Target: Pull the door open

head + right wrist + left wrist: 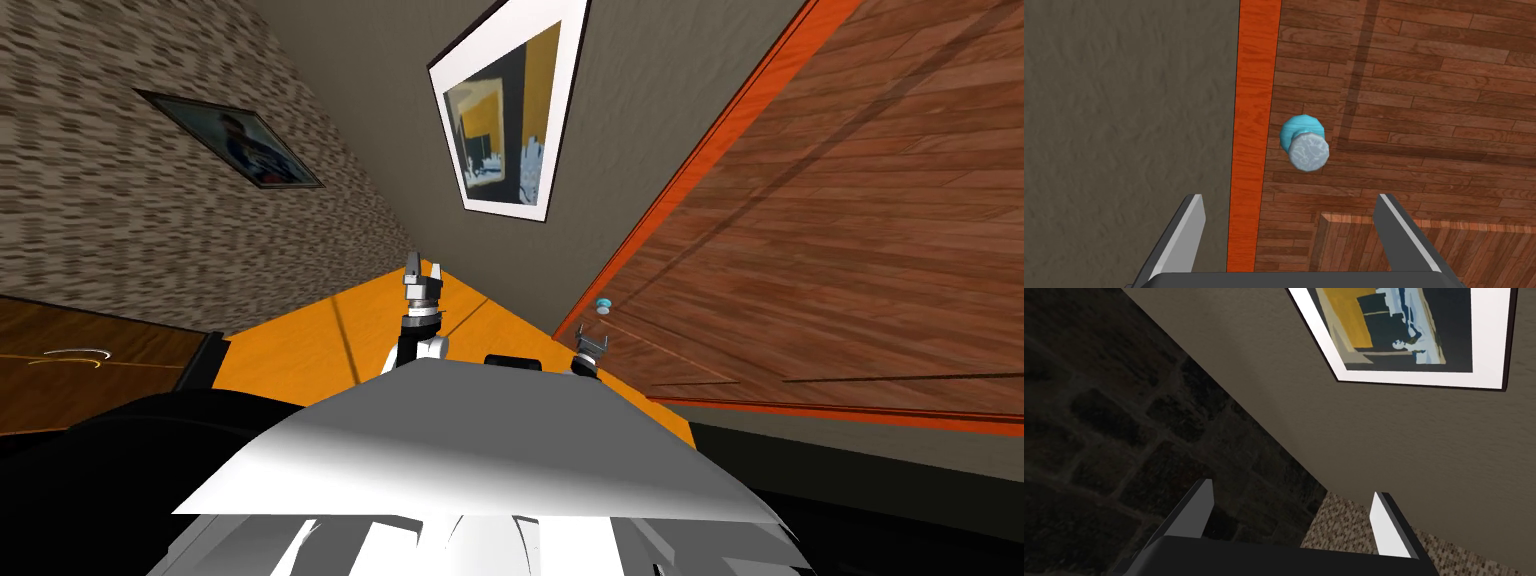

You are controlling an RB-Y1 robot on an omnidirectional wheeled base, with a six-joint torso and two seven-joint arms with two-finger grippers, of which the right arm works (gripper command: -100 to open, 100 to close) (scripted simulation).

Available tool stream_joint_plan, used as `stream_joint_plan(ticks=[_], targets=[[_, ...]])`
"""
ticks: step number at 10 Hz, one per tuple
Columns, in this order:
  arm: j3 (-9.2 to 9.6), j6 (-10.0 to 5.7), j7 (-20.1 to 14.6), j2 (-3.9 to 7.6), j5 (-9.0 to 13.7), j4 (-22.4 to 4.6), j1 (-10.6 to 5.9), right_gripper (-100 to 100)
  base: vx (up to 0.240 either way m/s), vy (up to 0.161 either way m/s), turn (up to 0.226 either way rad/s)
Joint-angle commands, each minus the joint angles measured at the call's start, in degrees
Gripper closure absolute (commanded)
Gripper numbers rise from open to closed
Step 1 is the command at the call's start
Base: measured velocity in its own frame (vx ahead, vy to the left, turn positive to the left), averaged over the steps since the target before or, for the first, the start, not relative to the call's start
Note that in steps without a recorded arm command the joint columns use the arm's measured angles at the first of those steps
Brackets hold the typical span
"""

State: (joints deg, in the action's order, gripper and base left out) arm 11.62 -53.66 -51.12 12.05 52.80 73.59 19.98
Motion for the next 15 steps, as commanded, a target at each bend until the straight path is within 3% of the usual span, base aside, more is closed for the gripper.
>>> stream_joint_plan(ticks=[1,7,8,9,15], targets=[[0.24,-0.85,-2.17,0.51,1.59,-2.43,-0.39,-100,0.028,-0.111,0.175],[1.15,-3.04,-8.14,1.6,7.42,-9.42,-1.21,-100,0.024,-0.127,0.182],[1.07,-2.88,-7.61,1.52,6.8,-8.96,-1.23,-100,0.006,-0.064,0.034],[1.17,-3.35,-9.81,2.74,6.9,-10.38,-1.1,-100,0.091,-0.021,-0.002],[1.48,-4.63,-16.0,6.34,6.86,-14.37,-0.66,-100,0.122,-0.003,0.004]])
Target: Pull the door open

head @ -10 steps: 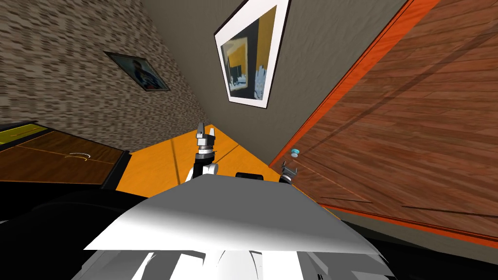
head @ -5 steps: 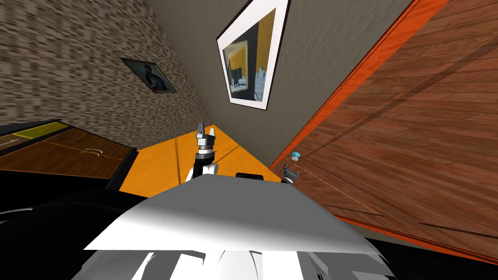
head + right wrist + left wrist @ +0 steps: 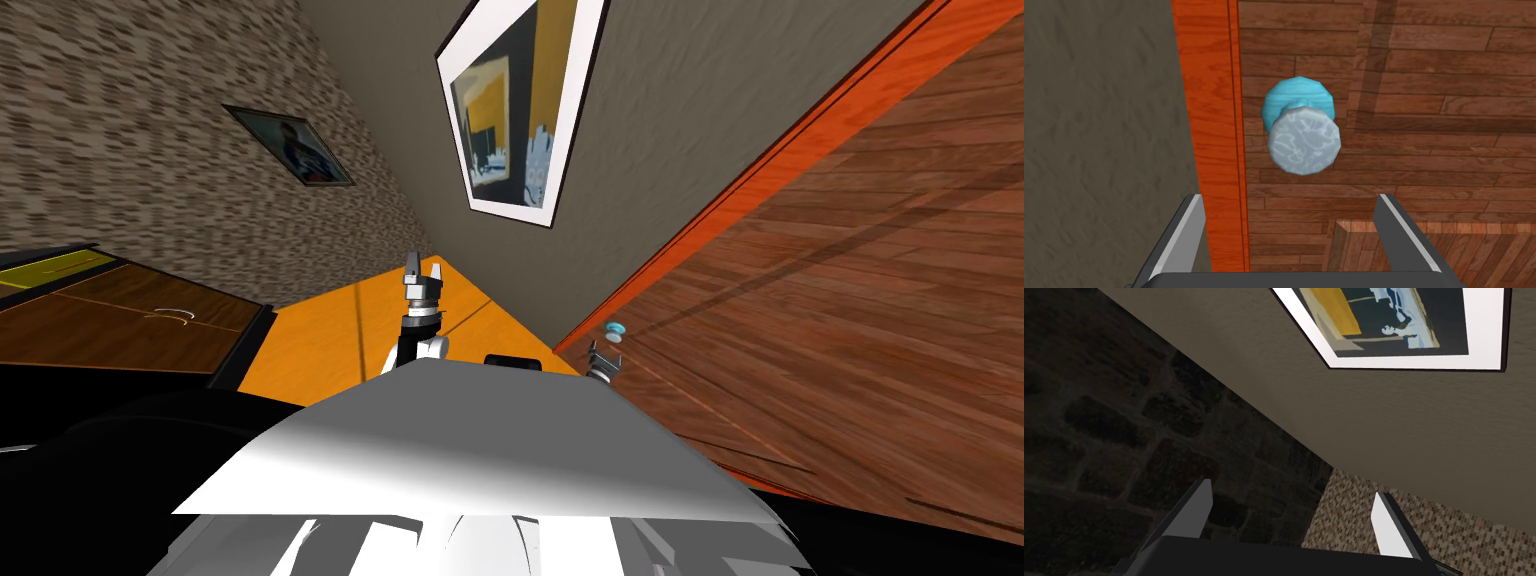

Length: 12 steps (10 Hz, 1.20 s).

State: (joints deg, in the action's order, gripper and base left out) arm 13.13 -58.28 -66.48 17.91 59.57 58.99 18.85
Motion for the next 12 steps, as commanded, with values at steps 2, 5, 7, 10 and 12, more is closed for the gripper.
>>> stream_joint_plan(ticks=[2,5,7,10,12], targets=[[0.09,-0.52,-3.12,1.91,0.06,-1.36,0.64,-100,0.099,-0.009,0.003],[0.28,-1.28,-6.82,4.06,0.05,-3.73,0.9,-100,0.092,-0.011,0.004],[0.39,-1.76,-9.11,5.39,0.04,-5.21,1.06,-100,0.104,-0.006,0.004],[0.57,-2.51,-12.7,7.49,0.02,-7.52,1.32,-100,0.13,-0.008,0.004],[0.47,-2.34,-12.83,7.96,0.14,-7.03,1.82,-100,0.081,-0.01,0.001]])
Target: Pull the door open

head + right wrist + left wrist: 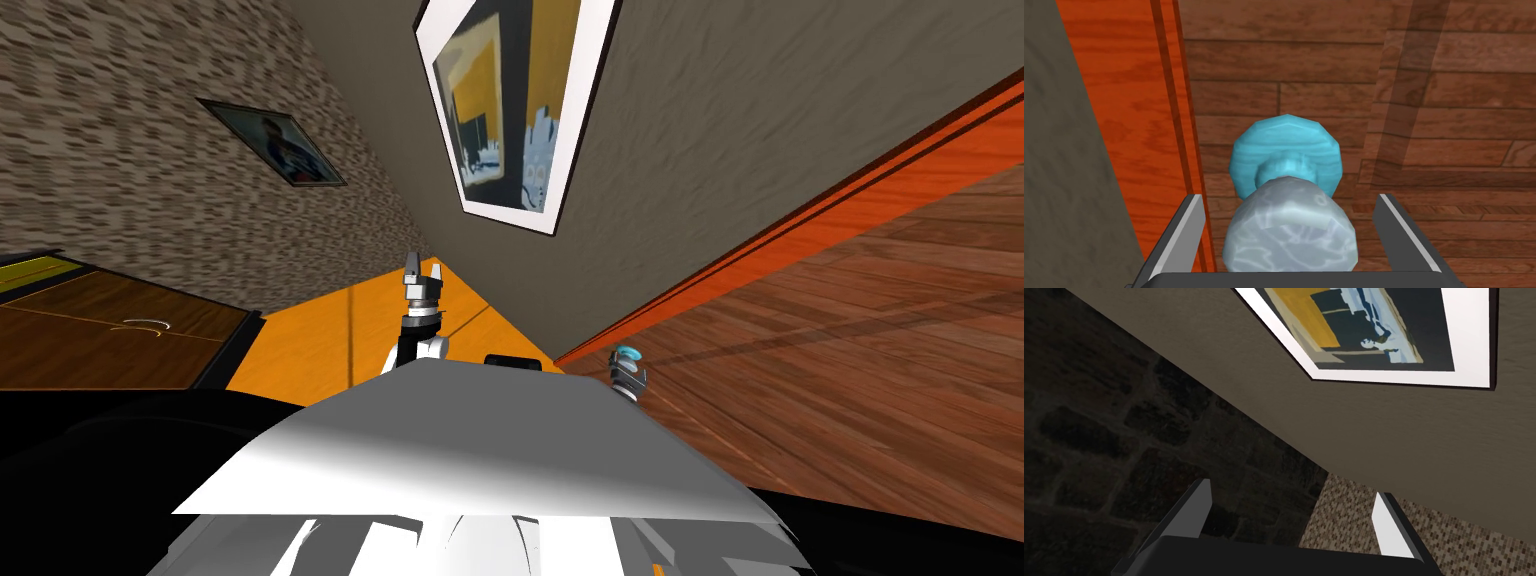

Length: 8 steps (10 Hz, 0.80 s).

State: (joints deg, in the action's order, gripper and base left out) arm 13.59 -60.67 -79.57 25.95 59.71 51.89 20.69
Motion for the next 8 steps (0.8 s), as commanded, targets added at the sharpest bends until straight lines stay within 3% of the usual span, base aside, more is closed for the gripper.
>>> stream_joint_plan(ticks=[1,6,8], targets=[[0.0,0.05,0.26,-0.09,0.0,0.06,-0.02,100,-0.006,0.0,-0.001],[0.0,0.05,0.26,-0.09,0.0,0.06,-0.02,100,-0.008,0.001,0.003],[1.41,-0.03,-0.4,0.52,-0.94,0.78,0.41,100,-0.157,-0.008,0.06]])
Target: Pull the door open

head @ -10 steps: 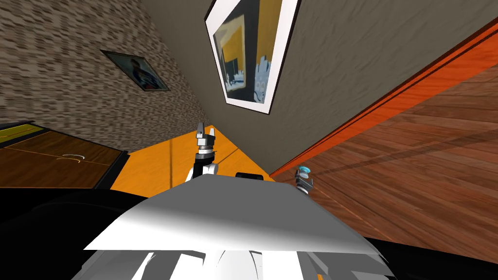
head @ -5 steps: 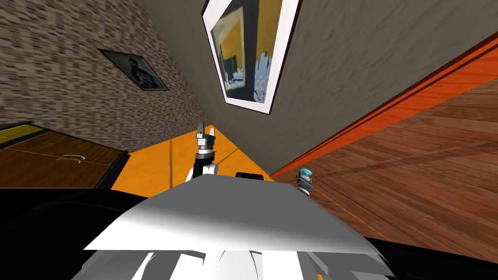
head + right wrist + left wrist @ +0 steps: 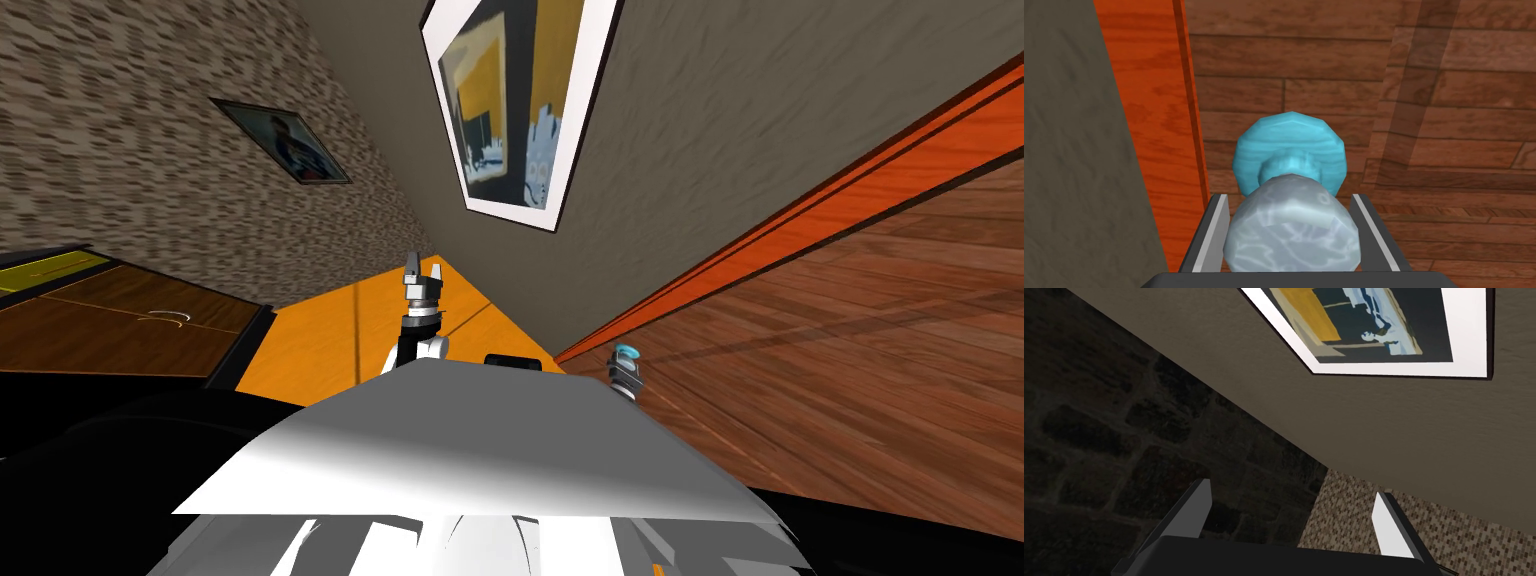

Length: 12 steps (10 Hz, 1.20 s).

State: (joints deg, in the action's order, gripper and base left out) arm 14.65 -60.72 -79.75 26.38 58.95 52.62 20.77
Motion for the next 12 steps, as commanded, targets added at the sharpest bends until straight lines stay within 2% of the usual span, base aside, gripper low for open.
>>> stream_joint_plan(ticks=[1,7,8,9,12], targets=[[0.97,-0.08,-0.57,0.38,-0.6,0.39,0.55,100,-0.179,0.037,0.056],[5.19,-0.72,-2.9,2.35,-3.41,2.7,2.04,100,-0.217,0.036,0.048],[4.88,-0.51,-2.72,2.12,-3.18,2.1,1.59,100,-0.112,0.005,0.027],[6.27,-0.92,-3.18,2.46,-4.12,2.58,1.99,100,-0.153,0.012,0.057],[8.65,-2.15,-4.11,3.46,-5.89,3.43,2.7,100,-0.235,-0.002,0.064]])
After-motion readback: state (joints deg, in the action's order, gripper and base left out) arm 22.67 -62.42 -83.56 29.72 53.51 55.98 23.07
